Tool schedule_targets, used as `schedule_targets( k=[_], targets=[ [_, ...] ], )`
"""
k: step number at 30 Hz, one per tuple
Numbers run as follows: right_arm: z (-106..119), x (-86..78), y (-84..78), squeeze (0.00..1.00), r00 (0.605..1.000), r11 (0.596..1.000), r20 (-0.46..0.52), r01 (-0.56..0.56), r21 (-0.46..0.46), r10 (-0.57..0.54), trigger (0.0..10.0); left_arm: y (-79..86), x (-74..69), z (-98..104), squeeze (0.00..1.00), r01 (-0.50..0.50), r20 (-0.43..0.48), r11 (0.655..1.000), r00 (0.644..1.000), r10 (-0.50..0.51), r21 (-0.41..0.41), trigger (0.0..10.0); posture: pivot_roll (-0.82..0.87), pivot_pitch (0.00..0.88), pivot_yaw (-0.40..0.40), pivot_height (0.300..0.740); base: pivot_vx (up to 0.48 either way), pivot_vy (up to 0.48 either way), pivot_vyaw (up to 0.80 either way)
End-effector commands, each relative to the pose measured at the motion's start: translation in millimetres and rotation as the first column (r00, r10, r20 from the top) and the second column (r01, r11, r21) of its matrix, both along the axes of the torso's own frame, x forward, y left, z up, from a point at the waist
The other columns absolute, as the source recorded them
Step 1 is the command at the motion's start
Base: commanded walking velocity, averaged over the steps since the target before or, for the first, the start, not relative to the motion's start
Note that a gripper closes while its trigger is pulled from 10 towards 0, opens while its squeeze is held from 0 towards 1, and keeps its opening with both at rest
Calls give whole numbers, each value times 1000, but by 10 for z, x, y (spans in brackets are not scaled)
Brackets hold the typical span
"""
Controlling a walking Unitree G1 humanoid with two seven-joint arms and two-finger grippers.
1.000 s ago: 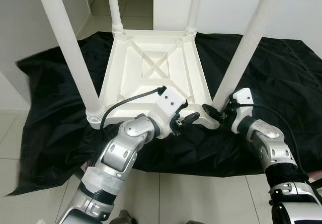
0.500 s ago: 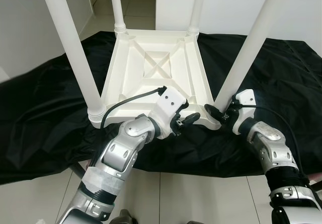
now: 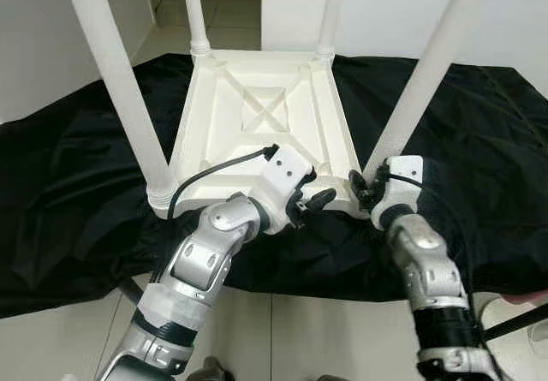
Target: Building children table
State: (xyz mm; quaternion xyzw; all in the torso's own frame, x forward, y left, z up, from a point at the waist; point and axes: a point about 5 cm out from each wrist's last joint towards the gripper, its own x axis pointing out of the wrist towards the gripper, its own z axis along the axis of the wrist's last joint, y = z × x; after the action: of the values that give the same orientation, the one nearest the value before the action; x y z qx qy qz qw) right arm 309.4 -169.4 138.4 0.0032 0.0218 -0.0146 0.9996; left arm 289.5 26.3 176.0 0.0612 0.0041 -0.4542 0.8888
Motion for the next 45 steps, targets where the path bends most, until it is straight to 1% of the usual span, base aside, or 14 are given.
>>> schedule_targets(
  k=[1,6,9,13,14,15,24,25,26,32,33,35,39,45],
  targets=[
    [-49,-47,-30,0,996,996,-32,84,1,-84,10000,35,47,-32,0,-60,-17,998,998,60,8,10000,-57,0,32,740,0,0,0],
    [-37,-119,190,0,985,982,-21,173,80,-171,10000,17,46,-18,0,-55,-14,998,998,55,5,10000,-51,0,30,740,0,0,0],
    [-5,-129,317,0,993,986,-8,121,117,-120,10000,6,42,-7,0,-54,-18,999,998,54,-5,10000,-56,0,30,740,0,0,0],
    [43,-135,318,0,995,987,4,102,124,-103,10000,0,39,-5,0,-53,-20,999,998,53,-8,10000,-55,0,26,740,0,0,0],
    [55,-136,297,988,994,986,10,103,128,-105,10000,0,38,-6,0,-53,-19,999,998,52,-7,10000,-55,0,26,740,0,0,0],
    [71,-135,274,1000,995,987,21,96,128,-99,10000,0,38,-6,0,-54,-19,999,998,54,-7,10000,-52,0,24,740,0,0,0],
    [143,-139,97,1000,997,995,73,17,96,-24,10000,13,31,0,0,-57,-20,998,998,57,-12,10000,-45,0,18,740,0,0,0],
    [141,-140,31,698,997,997,76,-39,68,33,10000,12,13,7,0,-43,-28,999,999,43,-23,10000,-45,0,16,740,0,0,0],
    [138,-145,-37,0,993,994,75,-99,39,96,10000,9,-10,10,0,-26,-32,999,999,25,-29,10000,-45,0,15,740,0,0,0],
    [123,-156,-111,0,973,975,64,-220,-13,220,10000,-4,-60,8,0,16,-40,999,999,-17,-34,10000,-45,0,15,740,0,0,0],
    [97,-153,-138,0,954,956,49,-293,-35,294,10000,-18,-99,8,0,49,-42,998,998,-50,-36,10000,-48,0,17,740,0,0,0],
    [97,-153,-138,0,954,956,49,-293,-35,294,10000,-18,-99,8,0,49,-42,998,998,-50,-36,10000,-48,0,17,740,0,0,0],
    [12,-47,-219,0,865,856,-18,-498,-138,501,10000,-71,-221,16,0,159,-40,987,986,-160,-26,10000,-47,0,25,740,0,0,0],
    [-6,76,-224,0,820,804,-58,-570,-172,569,10000,-78,-235,14,0,178,-37,984,983,-178,-14,10000,-44,0,35,740,0,0,0]
  ],
)
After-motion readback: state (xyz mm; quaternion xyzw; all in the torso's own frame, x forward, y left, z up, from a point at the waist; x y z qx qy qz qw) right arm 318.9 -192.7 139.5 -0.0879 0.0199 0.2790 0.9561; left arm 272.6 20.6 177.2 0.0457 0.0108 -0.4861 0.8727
